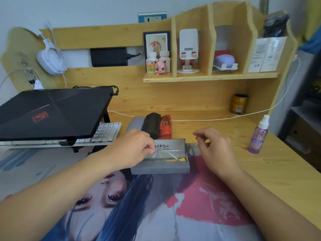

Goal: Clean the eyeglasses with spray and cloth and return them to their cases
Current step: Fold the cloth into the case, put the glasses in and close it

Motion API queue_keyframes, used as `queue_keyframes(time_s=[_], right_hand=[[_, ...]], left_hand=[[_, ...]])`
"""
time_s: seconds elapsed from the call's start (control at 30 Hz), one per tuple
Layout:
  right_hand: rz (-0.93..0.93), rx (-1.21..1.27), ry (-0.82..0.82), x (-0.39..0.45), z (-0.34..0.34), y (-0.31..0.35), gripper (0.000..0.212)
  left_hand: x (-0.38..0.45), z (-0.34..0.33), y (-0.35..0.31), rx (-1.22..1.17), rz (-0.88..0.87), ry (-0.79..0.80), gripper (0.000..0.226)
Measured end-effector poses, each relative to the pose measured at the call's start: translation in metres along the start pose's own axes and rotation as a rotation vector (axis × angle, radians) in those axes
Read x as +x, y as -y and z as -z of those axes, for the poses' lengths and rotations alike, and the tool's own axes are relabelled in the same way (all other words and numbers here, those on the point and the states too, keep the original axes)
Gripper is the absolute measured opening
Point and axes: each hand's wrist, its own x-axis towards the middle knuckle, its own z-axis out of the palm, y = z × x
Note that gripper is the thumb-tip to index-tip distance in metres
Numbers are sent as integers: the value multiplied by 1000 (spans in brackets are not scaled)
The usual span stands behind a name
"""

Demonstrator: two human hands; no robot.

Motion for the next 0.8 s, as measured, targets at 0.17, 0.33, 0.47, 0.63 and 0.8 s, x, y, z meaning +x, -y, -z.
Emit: queue_keyframes(time_s=[0.17, 0.33, 0.47, 0.63, 0.8], right_hand=[[-41, -1, 36, 0, -1, 2, 19], [-95, -20, 95, -1, -2, -1, 20], [-133, -51, 154, -1, -1, -1, 20], [-156, -51, 197, -1, -3, 3, 18], [-120, 5, 188, -2, -8, 9, 25]], left_hand=[[3, 2, 1, -109, 78, 63, 12], [14, 1, -1, -164, 144, 265, 9], [19, 1, -4, -147, 155, 327, 11], [10, 3, -5, -169, 139, 244, 14], [-11, -10, 0, -302, 50, 76, 45]])
